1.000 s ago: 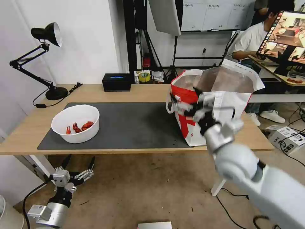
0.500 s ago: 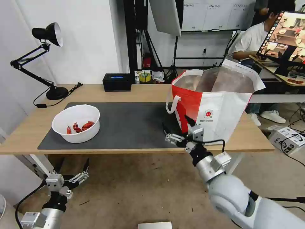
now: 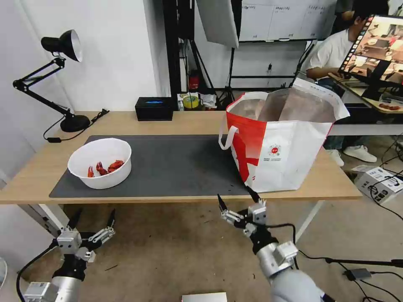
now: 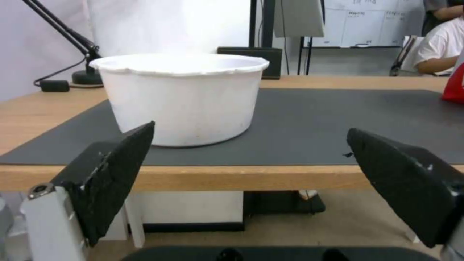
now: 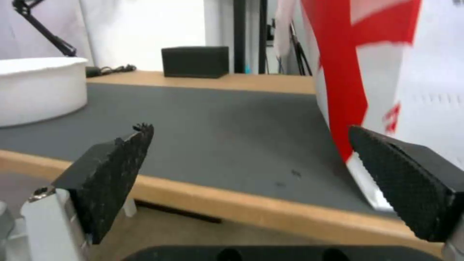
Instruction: Pick up the trash from the table and place it into the takeout bag.
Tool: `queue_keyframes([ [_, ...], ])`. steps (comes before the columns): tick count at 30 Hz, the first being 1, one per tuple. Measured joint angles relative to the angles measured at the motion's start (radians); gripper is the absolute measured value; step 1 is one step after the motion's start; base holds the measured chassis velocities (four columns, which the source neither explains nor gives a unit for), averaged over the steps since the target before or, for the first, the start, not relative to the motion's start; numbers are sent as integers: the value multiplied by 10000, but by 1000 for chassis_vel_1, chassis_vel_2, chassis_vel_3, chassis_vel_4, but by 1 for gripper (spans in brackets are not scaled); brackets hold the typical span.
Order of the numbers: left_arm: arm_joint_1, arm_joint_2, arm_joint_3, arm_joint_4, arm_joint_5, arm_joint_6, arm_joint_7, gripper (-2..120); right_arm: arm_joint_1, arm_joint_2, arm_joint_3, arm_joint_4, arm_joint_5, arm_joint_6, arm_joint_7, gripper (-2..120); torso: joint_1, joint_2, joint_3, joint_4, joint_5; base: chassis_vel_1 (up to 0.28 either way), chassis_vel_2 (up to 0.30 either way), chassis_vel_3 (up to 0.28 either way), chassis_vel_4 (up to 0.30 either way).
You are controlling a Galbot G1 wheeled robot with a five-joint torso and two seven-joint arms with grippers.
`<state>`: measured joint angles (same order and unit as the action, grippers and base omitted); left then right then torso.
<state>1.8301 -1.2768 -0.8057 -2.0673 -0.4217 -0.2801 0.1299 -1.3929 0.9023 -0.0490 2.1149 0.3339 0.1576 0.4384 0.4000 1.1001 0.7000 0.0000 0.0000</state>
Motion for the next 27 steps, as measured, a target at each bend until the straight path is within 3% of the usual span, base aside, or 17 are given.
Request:
queue_keyframes([
  [22,-166,219,77,334,-69,-19,13,100,-228,343,-97,-604,-235,95,252,100,0,-1,0,0,0,0,0,0,0],
  [27,-370,738,-3,381,-417,58,-37,100,-217,337,-101,-604,-225,80,256,100,0,-2,0,0,-1,0,0,0,0],
])
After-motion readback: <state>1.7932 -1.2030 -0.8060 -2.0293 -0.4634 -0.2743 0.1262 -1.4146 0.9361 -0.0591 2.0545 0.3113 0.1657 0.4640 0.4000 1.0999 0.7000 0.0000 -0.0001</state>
